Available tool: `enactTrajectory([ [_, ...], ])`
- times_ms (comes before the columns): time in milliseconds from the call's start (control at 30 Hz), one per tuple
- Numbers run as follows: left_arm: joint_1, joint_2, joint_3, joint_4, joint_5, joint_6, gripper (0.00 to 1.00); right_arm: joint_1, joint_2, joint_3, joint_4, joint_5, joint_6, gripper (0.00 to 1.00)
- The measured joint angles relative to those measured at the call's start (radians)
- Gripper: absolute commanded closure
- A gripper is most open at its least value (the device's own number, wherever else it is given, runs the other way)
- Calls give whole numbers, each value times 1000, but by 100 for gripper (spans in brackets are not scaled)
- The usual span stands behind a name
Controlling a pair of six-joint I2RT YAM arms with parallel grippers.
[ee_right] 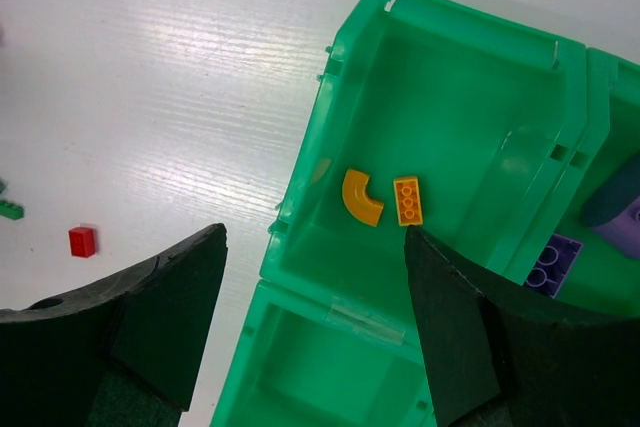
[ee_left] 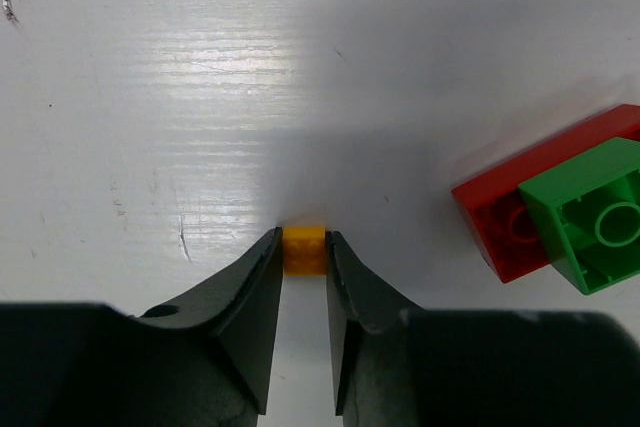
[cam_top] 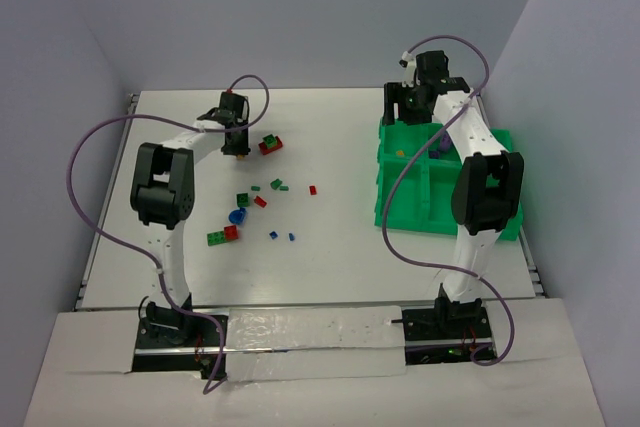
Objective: Sort the legos into containers by color
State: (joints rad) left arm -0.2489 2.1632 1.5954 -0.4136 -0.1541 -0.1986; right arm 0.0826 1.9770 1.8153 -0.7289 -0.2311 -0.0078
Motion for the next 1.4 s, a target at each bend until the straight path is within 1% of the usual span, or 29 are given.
enactTrajectory([
  [67, 0, 6, 10, -5, -2, 0, 75, 0, 0, 1, 0, -1, 0, 20],
  [100, 0, 9, 15, -4, -3, 0, 81, 0, 0, 1, -1, -2, 0, 14],
  [133, 0, 11, 17, -4, -3, 0, 84, 0, 0, 1, -1, -3, 0, 12],
  [167, 0, 11, 18, -5, -2, 0, 87, 0, 0, 1, -1, -7, 2, 3],
  [200, 0, 11, 18, -5, -1, 1, 90, 1, 0, 1, -1, -12, 3, 2],
  [233, 0, 11, 17, -4, 5, 5, 95, 4, -1, 1, -1, -21, 3, 0],
  [267, 0, 11, 17, -3, 10, 9, 96, 5, -2, 1, -1, -28, 5, 0],
  [300, 0, 6, 11, 4, 22, 19, 99, 5, -6, -1, 0, -39, 7, 0],
  [367, 1, -19, -16, 13, 56, 33, 100, 7, -19, -7, 5, -64, 14, 0],
  [467, 1, -103, -81, 12, 126, 48, 100, 12, -68, -59, 32, -130, 32, 0],
  [533, 2, -172, -95, 13, 193, 41, 100, 16, -126, -134, 87, -186, 50, 0],
  [633, 5, -295, -97, 16, 303, -15, 100, 37, -218, -232, 130, -259, 66, 0],
  [767, 23, -454, -97, 50, 474, -148, 100, 78, -263, -244, 169, -324, 68, 0],
  [833, 41, -506, -106, 95, 563, -246, 100, 99, -272, -244, 188, -351, 73, 0],
  [900, 60, -537, -131, 165, 678, -357, 100, 119, -278, -248, 214, -377, 85, 0],
  [1000, 80, -548, -207, 316, 849, -549, 100, 145, -292, -260, 258, -406, 100, 0],
  [1100, 80, -543, -307, 460, 975, -746, 100, 184, -316, -278, 309, -423, 96, 2],
  [1200, 79, -542, -389, 570, 1051, -910, 100, 234, -348, -299, 362, -422, 86, 6],
  [1267, 79, -542, -421, 622, 1075, -988, 100, 264, -359, -298, 392, -405, 85, 10],
  [1333, 79, -542, -432, 633, 1076, -1038, 100, 293, -360, -291, 420, -380, 98, 13],
  [1400, 79, -545, -430, 597, 1060, -1056, 100, 316, -357, -281, 433, -355, 127, 14],
])
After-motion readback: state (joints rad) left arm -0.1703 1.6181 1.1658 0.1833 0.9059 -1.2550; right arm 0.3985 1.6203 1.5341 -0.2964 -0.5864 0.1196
